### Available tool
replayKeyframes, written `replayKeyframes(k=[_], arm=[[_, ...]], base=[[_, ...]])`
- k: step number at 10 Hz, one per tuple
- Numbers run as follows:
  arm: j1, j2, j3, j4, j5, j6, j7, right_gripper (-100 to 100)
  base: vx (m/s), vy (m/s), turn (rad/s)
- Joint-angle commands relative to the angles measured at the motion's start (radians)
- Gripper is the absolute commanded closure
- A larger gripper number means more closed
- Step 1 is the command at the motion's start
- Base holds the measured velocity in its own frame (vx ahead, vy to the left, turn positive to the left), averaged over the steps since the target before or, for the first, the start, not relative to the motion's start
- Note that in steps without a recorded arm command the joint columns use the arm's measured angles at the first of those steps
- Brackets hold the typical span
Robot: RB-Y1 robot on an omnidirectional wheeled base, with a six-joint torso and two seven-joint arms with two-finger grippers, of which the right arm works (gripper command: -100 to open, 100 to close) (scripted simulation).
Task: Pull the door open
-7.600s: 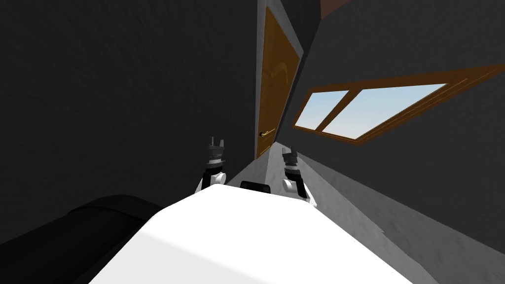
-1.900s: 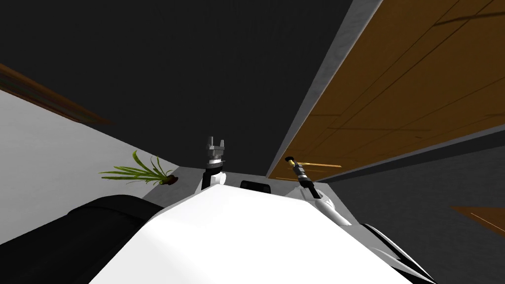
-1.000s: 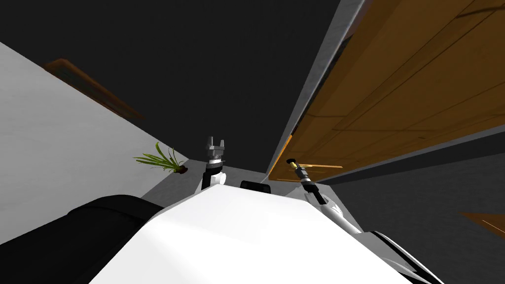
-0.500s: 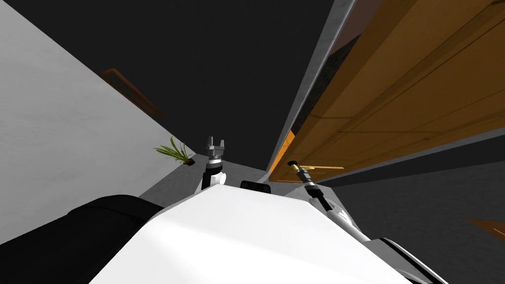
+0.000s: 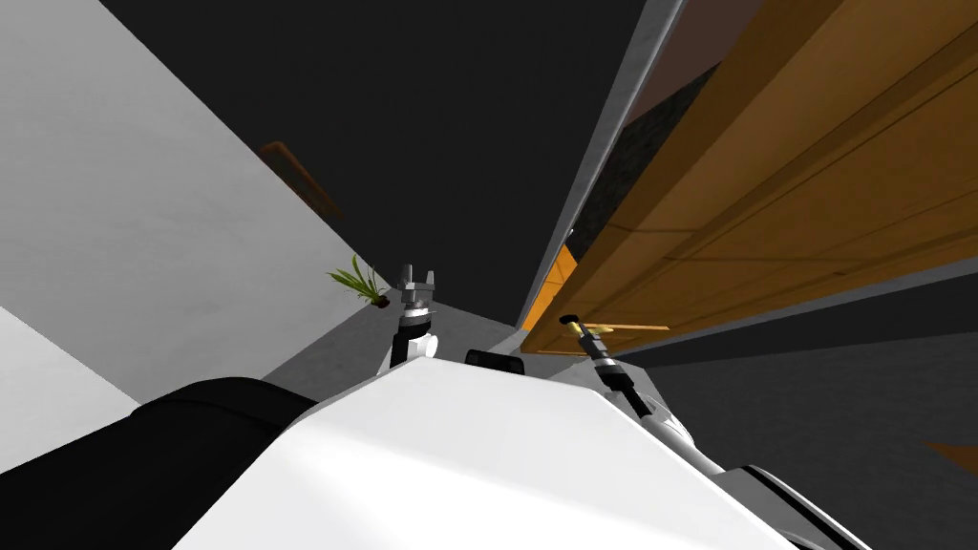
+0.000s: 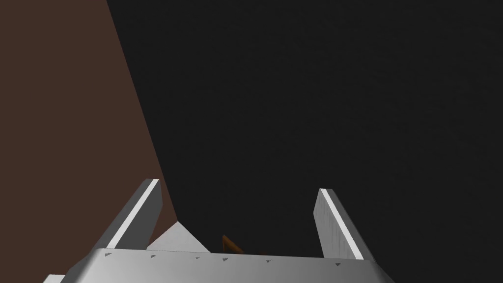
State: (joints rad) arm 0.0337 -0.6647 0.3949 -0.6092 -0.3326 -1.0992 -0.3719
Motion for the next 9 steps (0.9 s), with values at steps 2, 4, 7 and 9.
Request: replayKeyframes(k=[2,4,7,9], arm=[[0.031,-0.018,0.015,-0.004,-0.012,-0.04,-0.004,100],[0.04,-0.025,0.023,0.002,-0.017,-0.061,-0.008,100],[0.062,-0.042,0.043,0.019,-0.029,-0.112,-0.018,100],[0.064,-0.04,0.047,0.017,-0.029,-0.111,-0.019,100]], base=[[-0.199,-0.087,0.17],[-0.118,-0.052,0.083],[-0.151,-0.097,0.182],[-0.114,-0.034,0.067]])
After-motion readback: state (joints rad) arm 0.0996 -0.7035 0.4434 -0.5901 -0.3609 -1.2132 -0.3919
